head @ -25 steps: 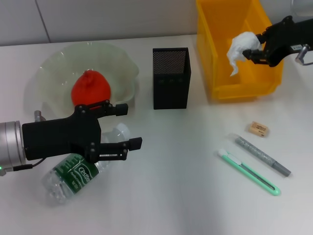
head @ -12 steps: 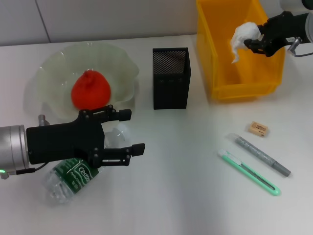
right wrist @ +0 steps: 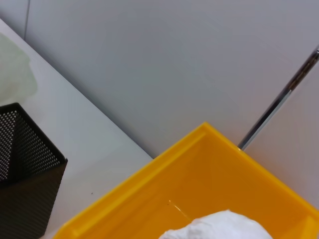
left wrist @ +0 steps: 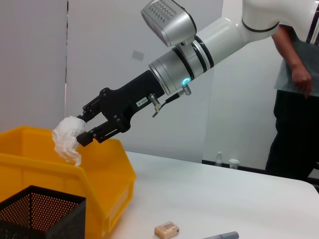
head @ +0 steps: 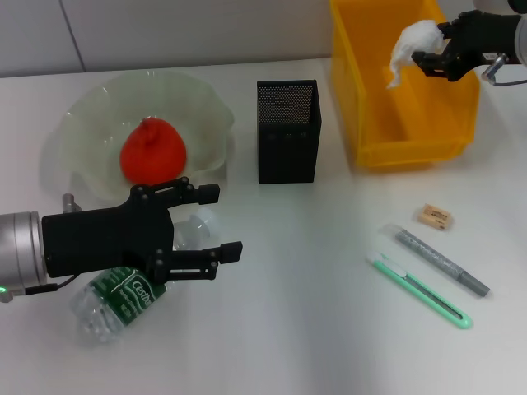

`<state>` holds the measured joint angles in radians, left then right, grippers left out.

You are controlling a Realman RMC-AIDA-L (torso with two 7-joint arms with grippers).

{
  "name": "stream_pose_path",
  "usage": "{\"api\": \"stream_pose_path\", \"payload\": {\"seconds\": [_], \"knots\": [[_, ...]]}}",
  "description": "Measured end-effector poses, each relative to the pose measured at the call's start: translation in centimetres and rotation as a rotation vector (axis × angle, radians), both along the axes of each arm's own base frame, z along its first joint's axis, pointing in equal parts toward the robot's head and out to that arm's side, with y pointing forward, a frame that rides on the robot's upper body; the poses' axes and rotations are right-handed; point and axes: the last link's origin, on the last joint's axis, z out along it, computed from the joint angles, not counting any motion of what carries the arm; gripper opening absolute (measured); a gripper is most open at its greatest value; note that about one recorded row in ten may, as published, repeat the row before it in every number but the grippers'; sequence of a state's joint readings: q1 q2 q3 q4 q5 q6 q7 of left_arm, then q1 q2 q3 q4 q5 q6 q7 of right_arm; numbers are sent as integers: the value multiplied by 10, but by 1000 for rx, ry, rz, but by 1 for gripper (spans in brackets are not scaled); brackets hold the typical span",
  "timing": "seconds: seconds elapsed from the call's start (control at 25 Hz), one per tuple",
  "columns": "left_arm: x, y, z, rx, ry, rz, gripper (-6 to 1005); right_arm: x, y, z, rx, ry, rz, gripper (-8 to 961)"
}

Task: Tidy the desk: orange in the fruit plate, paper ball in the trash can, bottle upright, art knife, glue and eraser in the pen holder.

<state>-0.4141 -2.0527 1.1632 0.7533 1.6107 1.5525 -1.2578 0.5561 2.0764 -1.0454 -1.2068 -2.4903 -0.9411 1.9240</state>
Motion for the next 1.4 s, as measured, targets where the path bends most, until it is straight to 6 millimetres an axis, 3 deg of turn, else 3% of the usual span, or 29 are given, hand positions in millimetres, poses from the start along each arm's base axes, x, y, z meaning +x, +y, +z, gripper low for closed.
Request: {"api": "stream_pose_path", "payload": {"seconds": [0.28, 0.52, 0.76, 1.0, 1.4], "knots": [[0, 0, 0, -2, 3, -3, 795, 0, 0, 0, 1, 3, -1, 579], [0, 0, 0, -3, 3, -3, 793, -1, 0, 0, 2, 3, 3, 652], [0, 1, 1, 2, 3, -1, 791, -4, -6, 3, 3, 29, 36, 652], [-2, 0, 2, 4, 2, 2, 789, -15, -29, 10, -22, 135, 164, 652], [-3, 0, 2, 6, 3, 8, 786, -15, -69, 16, -71, 252, 309, 653]]}}
